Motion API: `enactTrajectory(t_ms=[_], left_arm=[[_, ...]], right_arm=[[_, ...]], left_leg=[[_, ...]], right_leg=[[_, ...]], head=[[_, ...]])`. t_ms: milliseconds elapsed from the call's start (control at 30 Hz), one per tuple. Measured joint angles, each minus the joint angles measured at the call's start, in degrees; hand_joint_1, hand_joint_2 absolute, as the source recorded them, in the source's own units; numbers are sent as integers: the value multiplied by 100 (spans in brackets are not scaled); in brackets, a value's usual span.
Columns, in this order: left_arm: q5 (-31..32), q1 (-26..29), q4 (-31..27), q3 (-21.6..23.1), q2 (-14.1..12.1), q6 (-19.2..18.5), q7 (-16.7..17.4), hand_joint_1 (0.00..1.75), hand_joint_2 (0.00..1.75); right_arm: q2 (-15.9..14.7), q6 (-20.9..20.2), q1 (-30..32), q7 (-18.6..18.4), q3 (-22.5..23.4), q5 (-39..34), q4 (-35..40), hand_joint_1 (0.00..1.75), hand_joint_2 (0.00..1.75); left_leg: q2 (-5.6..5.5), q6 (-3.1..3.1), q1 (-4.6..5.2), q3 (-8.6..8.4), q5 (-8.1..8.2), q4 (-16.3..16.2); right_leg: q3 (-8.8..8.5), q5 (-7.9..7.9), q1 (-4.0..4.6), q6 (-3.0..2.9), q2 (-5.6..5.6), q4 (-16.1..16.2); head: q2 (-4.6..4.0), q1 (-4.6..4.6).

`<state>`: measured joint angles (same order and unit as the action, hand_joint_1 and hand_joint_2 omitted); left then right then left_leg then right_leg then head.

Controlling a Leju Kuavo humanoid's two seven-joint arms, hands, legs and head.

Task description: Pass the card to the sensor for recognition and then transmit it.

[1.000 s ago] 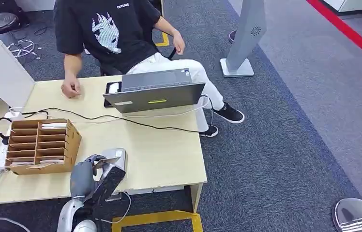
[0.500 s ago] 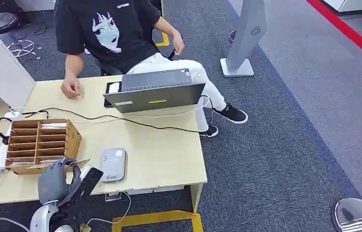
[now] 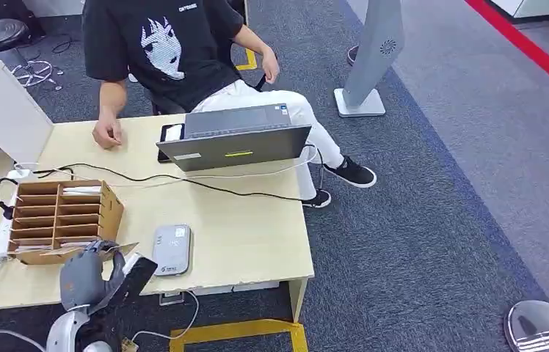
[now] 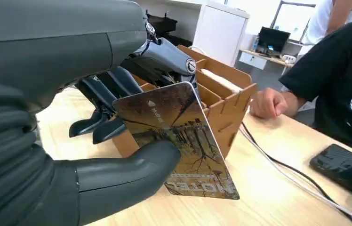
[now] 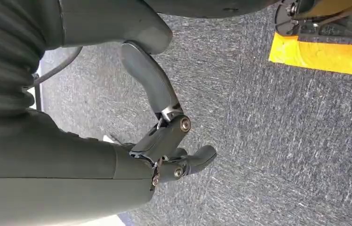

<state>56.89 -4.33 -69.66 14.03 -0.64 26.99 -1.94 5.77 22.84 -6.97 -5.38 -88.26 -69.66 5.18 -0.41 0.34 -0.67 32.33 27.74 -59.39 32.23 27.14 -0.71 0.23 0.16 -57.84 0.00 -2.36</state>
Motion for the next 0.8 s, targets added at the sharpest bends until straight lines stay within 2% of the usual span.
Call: enactTrajectory(t_ms=[533, 700, 800], left_arm=[[-208, -205, 499, 151, 354, -74, -63, 175, 175], [-293, -200, 802, 313, 557, -219, -98, 175, 175], [-302, -249, 975, 361, 625, -181, -101, 175, 175]], right_arm=[[0, 4, -4, 13, 0, -19, 7, 0, 175], [0, 4, -5, 15, 0, 13, 7, 0, 175], [0, 4, -5, 15, 0, 11, 7, 0, 175]], left_leg=[[4, 0, 0, 1, 0, 0], [3, 0, 1, 4, 0, 0], [3, 0, 1, 3, 0, 0]], right_leg=[[4, -2, 0, -2, 2, 0], [4, -2, 0, -2, 2, 0], [3, -2, -1, -2, 1, 1]], head=[[0, 0], [0, 0], [0, 0]])
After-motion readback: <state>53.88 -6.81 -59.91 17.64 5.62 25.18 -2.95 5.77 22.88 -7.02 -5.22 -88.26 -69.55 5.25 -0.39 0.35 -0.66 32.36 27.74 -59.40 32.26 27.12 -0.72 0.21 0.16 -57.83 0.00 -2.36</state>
